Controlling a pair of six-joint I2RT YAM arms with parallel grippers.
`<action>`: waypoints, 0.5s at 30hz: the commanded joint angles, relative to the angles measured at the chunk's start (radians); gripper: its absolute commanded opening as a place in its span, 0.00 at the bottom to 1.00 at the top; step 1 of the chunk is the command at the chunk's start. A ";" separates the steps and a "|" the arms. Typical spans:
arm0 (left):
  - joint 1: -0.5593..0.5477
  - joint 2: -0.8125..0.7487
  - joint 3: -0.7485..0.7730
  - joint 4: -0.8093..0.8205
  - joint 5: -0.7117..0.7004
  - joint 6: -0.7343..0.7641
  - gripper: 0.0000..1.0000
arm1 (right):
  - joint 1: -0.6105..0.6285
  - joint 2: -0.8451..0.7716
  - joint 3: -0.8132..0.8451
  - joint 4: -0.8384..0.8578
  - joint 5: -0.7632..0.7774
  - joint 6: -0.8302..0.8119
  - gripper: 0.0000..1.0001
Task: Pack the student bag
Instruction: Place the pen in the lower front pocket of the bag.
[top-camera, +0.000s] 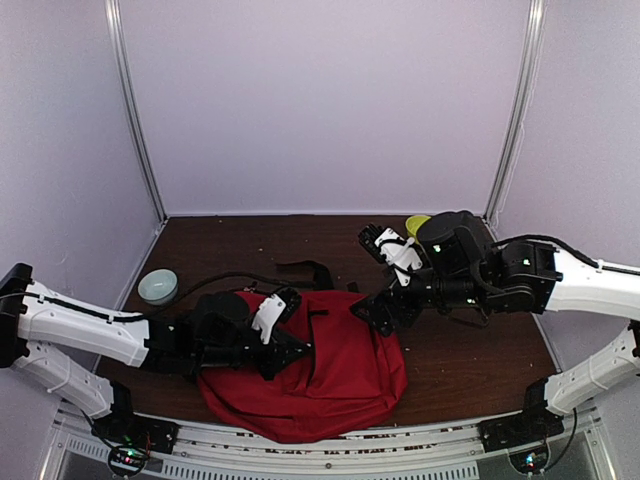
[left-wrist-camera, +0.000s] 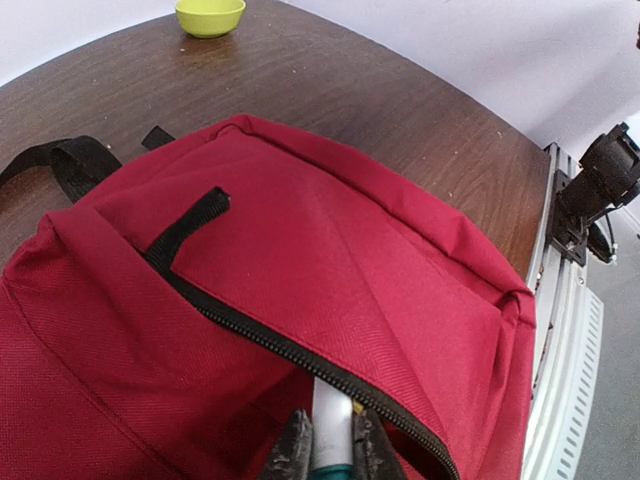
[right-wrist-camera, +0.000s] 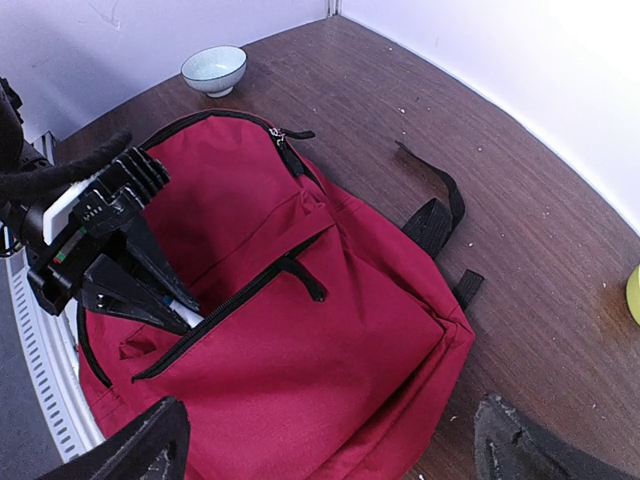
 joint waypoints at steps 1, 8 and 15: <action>-0.007 0.019 0.005 -0.025 0.018 0.002 0.13 | -0.007 -0.015 -0.002 0.015 0.000 0.007 1.00; -0.010 0.060 0.008 -0.011 0.078 -0.001 0.16 | -0.008 -0.012 -0.001 0.013 -0.003 0.010 1.00; -0.015 0.088 0.031 0.000 0.121 0.004 0.19 | -0.007 -0.013 0.004 0.007 -0.004 0.010 1.00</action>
